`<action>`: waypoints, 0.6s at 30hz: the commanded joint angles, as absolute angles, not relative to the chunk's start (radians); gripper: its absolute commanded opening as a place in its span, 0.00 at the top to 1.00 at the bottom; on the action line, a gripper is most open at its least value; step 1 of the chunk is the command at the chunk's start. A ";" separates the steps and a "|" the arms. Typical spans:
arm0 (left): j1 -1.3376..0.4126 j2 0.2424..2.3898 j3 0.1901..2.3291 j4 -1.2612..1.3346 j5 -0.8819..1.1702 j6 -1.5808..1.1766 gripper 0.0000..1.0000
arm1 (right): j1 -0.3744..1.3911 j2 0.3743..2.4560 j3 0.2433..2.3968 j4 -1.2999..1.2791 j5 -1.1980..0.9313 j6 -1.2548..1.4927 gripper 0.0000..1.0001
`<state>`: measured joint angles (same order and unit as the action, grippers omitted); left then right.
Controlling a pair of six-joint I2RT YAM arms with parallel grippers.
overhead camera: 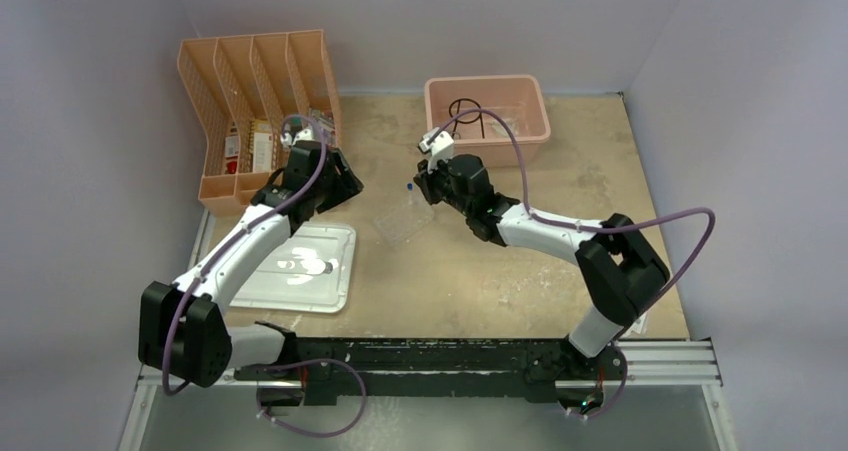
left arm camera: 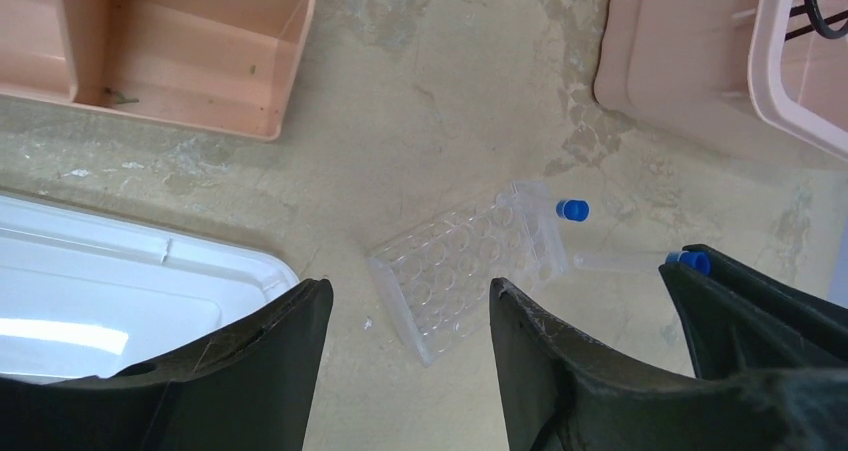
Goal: Organize the chemistry lab equipment
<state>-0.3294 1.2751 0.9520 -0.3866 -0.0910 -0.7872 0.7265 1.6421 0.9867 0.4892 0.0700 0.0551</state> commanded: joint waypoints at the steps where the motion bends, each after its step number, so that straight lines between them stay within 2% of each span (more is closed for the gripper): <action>1: -0.294 1.273 0.988 -0.379 -0.063 -0.810 0.41 | 0.739 1.662 0.995 0.607 0.090 0.005 0.84; 7: -0.272 1.289 0.964 -0.349 -0.005 -0.817 0.42 | 0.742 1.697 0.954 0.737 0.102 -0.017 0.84; 18: -0.267 1.298 0.934 -0.319 0.038 -0.817 0.42 | 0.742 1.759 0.960 0.741 0.065 -0.008 0.84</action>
<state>-0.2756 1.2987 0.9463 -0.3637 0.0139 -0.8101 0.7349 1.7561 0.9569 0.6617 0.0837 -0.0006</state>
